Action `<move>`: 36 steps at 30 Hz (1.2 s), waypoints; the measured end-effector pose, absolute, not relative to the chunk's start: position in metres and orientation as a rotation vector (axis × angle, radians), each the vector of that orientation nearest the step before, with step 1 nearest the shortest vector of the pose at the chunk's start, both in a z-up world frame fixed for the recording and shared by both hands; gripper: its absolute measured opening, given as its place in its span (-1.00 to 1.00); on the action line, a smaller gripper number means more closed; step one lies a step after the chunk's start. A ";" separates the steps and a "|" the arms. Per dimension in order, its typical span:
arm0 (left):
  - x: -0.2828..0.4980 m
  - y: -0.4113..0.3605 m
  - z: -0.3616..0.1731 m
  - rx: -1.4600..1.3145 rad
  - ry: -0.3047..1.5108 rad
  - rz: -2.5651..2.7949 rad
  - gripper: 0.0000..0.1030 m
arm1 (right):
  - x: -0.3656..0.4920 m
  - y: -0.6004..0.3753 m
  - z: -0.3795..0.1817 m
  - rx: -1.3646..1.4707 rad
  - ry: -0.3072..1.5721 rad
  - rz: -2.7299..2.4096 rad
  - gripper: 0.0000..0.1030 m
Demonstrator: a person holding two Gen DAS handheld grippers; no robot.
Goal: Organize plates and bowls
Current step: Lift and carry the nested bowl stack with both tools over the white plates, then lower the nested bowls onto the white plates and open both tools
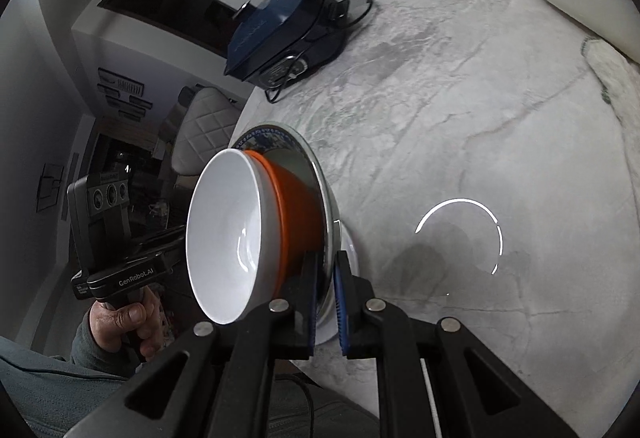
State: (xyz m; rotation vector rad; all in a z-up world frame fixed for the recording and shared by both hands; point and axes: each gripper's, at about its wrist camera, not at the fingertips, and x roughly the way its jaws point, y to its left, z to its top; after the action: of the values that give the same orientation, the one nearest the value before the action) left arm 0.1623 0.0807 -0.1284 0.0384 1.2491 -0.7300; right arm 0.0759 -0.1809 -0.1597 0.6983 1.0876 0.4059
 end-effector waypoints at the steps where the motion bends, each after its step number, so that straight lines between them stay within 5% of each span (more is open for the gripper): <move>1: 0.163 0.094 -0.123 0.028 1.242 -0.716 -0.87 | 0.079 -0.172 -0.157 0.691 1.093 0.423 -0.76; 13: 0.155 0.196 -0.154 -0.049 1.304 -0.612 -0.87 | 0.105 -0.087 -0.184 0.647 1.206 0.514 -0.76; 36: 0.159 0.223 -0.269 -0.033 1.421 -0.576 -0.86 | 0.112 -0.043 -0.274 0.633 1.346 0.446 -0.76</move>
State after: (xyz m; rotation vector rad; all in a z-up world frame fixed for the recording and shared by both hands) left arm 0.1589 0.2230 -0.2688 -0.0333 1.4211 -0.5762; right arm 0.1120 -0.0432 -0.2742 0.6332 1.3460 0.4462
